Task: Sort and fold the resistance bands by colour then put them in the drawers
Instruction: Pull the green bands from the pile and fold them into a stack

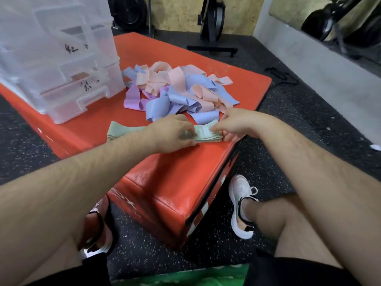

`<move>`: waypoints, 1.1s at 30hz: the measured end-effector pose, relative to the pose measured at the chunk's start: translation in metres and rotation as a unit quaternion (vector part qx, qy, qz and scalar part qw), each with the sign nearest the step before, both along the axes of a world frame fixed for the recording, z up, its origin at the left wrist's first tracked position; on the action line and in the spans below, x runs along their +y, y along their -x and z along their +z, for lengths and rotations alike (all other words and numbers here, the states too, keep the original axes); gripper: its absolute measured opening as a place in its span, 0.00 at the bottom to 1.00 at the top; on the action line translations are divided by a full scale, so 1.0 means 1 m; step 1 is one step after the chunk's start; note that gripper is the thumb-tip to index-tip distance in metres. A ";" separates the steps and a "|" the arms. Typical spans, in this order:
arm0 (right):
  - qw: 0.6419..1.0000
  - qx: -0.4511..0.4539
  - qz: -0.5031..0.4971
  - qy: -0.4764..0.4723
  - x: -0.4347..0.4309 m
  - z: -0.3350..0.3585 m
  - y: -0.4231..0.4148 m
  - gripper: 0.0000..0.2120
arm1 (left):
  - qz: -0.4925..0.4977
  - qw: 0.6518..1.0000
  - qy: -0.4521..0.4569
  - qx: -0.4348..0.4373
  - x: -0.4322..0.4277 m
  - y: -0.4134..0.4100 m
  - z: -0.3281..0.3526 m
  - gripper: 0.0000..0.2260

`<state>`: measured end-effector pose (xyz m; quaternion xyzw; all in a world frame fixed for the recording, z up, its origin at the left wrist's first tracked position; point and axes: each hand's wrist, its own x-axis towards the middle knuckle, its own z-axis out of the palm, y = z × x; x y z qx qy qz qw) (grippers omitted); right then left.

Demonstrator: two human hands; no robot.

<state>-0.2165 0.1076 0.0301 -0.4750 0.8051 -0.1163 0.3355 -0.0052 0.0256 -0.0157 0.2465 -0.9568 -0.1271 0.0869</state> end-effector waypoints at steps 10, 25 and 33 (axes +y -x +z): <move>0.982 -0.142 -0.113 -0.042 -0.012 -0.016 -0.002 0.09 | -0.001 1.000 0.016 0.008 -0.005 0.002 -0.008 0.14; 0.993 -0.039 -0.093 0.065 0.008 0.039 0.007 0.12 | 0.056 0.981 -0.178 0.057 0.010 0.013 0.009 0.14; 0.980 0.148 0.024 0.131 -0.010 0.052 -0.057 0.17 | 0.198 0.802 -0.482 0.293 0.002 0.010 0.042 0.22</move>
